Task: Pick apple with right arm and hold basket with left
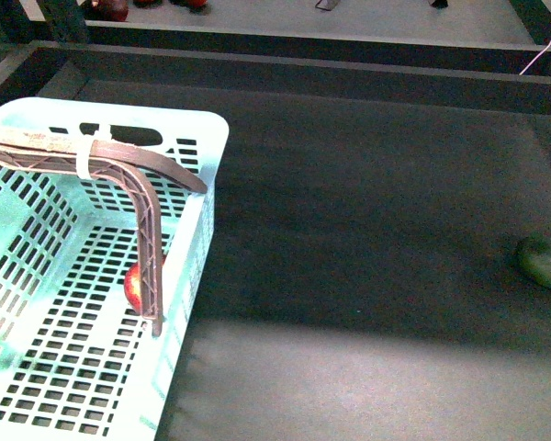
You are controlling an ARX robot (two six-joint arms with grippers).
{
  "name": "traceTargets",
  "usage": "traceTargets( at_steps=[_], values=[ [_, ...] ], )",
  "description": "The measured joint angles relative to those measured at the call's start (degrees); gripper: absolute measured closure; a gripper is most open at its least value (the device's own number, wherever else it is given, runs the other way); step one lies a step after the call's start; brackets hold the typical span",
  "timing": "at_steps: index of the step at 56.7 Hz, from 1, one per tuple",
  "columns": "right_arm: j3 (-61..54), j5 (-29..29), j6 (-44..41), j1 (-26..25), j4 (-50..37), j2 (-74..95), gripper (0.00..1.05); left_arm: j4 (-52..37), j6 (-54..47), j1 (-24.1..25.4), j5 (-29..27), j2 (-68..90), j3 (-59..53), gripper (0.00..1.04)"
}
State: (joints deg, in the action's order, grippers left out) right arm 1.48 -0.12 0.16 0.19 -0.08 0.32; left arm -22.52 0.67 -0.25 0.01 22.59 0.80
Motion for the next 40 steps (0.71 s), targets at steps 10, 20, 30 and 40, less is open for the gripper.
traceTargets(
  at_steps=[10, 20, 30, 40],
  values=[
    [0.0, 0.0, 0.0, 0.0, 0.0, 0.0, 0.09, 4.9, 0.0, 0.0, 0.0, -5.0, 0.0, 1.01],
    [0.0, 0.0, 0.0, 0.0, 0.0, 0.0, 0.09, 8.3, 0.0, 0.0, 0.0, -8.5, 0.0, 1.01],
    [0.0, 0.0, 0.0, 0.0, 0.0, 0.0, 0.09, 11.0, 0.0, 0.0, 0.0, -11.1, 0.0, 1.01],
    [0.0, 0.0, 0.0, 0.0, 0.0, 0.0, 0.09, 21.9, 0.0, 0.0, 0.0, -20.9, 0.0, 1.01]
  ],
)
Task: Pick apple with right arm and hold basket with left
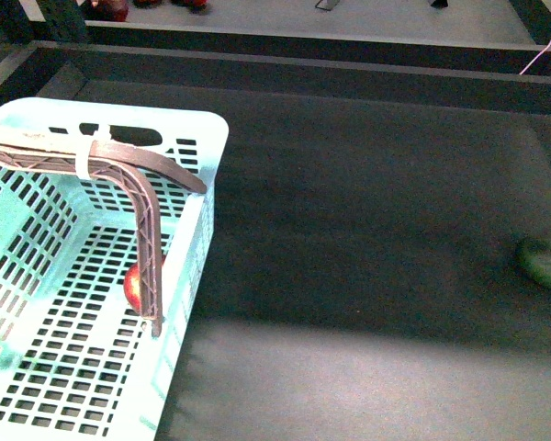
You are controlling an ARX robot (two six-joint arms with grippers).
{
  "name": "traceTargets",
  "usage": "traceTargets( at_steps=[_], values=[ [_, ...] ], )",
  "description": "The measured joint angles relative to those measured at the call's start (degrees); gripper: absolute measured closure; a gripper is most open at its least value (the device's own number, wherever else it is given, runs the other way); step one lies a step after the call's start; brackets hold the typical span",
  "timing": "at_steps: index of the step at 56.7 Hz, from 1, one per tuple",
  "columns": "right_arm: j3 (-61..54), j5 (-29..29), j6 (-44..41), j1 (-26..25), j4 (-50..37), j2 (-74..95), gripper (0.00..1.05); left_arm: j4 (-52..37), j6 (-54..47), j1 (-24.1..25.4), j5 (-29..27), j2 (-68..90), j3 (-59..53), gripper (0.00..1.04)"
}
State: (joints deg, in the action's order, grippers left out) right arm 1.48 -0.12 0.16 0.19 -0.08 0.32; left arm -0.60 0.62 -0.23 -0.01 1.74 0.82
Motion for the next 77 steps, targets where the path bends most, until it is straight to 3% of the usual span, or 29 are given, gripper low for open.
traceTargets(
  at_steps=[30, 36, 40, 60, 77],
  values=[
    [0.0, 0.0, 0.0, 0.0, 0.0, 0.0, 0.09, 0.5, 0.0, 0.0, 0.0, -1.4, 0.0, 1.01],
    [0.0, 0.0, 0.0, 0.0, 0.0, 0.0, 0.09, 0.5, 0.0, 0.0, 0.0, -1.4, 0.0, 0.84],
    [0.0, 0.0, 0.0, 0.0, 0.0, 0.0, 0.09, 0.5, 0.0, 0.0, 0.0, -1.4, 0.0, 0.66],
    [0.0, 0.0, 0.0, 0.0, 0.0, 0.0, 0.09, 0.5, 0.0, 0.0, 0.0, -1.4, 0.0, 0.06],
    [0.0, 0.0, 0.0, 0.0, 0.0, 0.0, 0.09, 0.5, -0.1, 0.0, 0.0, -1.4, 0.0, 0.07]
  ],
)
